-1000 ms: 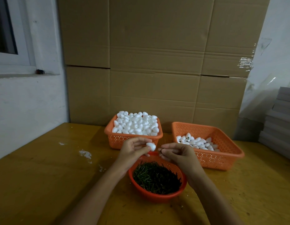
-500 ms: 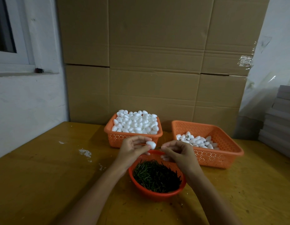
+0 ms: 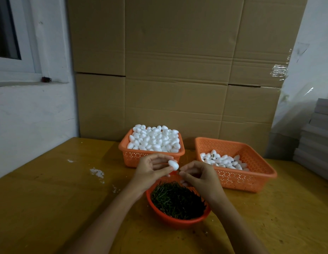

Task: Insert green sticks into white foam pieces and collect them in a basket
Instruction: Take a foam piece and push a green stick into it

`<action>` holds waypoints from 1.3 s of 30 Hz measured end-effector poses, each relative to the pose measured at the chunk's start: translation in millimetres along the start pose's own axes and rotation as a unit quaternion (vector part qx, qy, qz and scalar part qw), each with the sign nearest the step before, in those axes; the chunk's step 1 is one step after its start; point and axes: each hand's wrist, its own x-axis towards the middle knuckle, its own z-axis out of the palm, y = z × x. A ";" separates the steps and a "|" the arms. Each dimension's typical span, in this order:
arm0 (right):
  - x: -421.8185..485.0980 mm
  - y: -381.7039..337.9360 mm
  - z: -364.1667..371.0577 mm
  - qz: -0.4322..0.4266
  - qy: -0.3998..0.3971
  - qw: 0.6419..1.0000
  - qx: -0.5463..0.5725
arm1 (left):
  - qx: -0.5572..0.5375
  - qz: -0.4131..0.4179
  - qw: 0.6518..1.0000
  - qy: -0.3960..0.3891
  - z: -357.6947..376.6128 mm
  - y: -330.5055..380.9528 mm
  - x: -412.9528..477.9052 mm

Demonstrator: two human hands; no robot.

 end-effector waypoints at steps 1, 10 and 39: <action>0.3 0.7 0.4 -0.001 -0.003 1.000 -0.004 | -0.003 0.001 1.000 -0.001 -0.1 -0.1 0.2; 1.6 4.1 0.4 -0.006 0.001 0.999 0.033 | -0.028 -0.018 0.999 0.009 -1.8 -0.3 0.0; -3.1 -1.0 2.5 -0.022 -0.027 0.995 -0.096 | 0.057 -0.010 0.996 -0.063 2.4 11.0 -4.7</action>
